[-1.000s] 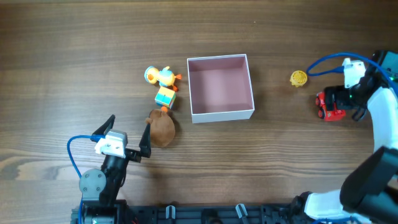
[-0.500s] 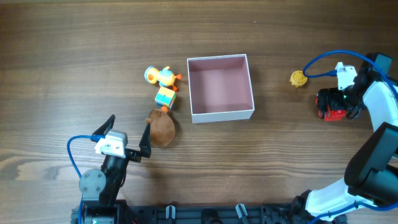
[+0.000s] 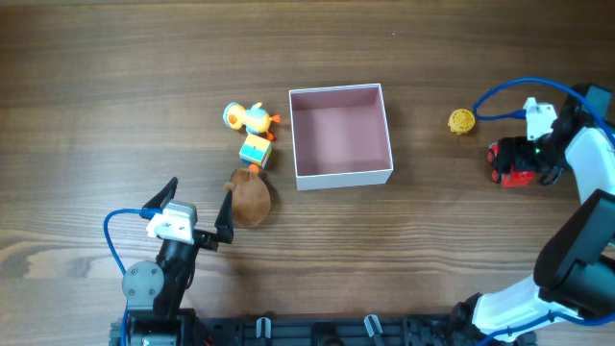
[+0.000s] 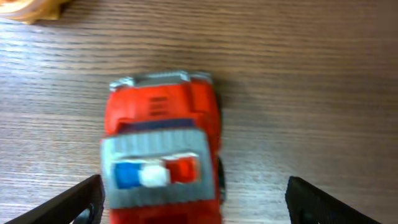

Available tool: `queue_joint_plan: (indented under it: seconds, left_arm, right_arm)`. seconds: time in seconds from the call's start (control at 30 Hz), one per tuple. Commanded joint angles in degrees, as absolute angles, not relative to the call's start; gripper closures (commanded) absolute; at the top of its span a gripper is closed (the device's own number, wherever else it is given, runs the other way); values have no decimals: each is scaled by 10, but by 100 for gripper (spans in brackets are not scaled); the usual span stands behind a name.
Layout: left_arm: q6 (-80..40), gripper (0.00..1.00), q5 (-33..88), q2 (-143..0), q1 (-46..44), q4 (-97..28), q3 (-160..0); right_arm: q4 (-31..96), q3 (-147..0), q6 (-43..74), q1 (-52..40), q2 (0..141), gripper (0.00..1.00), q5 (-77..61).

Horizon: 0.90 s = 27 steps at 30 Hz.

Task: Pack container
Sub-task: 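Lower the right gripper and close it on the red truck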

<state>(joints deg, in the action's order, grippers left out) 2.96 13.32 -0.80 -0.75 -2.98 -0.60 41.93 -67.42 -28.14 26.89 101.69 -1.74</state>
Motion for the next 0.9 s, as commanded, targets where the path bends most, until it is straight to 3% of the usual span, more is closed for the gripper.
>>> queue_joint_plan:
  seconds: [0.0, 0.23, 0.77, 0.87]
  left_arm:
    - [39, 0, 132, -4, -9, -32, -3]
    - [39, 0, 132, -4, -9, -32, -3]
    - [39, 0, 132, -4, -9, -32, -3]
    - [39, 0, 132, -4, -9, -32, -3]
  right_arm:
    - [419, -670, -268, 292, 1027, 16, -41]
    - [418, -670, -269, 310, 1027, 14, -96]
    - [418, -670, -301, 310, 1028, 23, -95]
    - [420, -670, -318, 310, 1028, 31, -95]
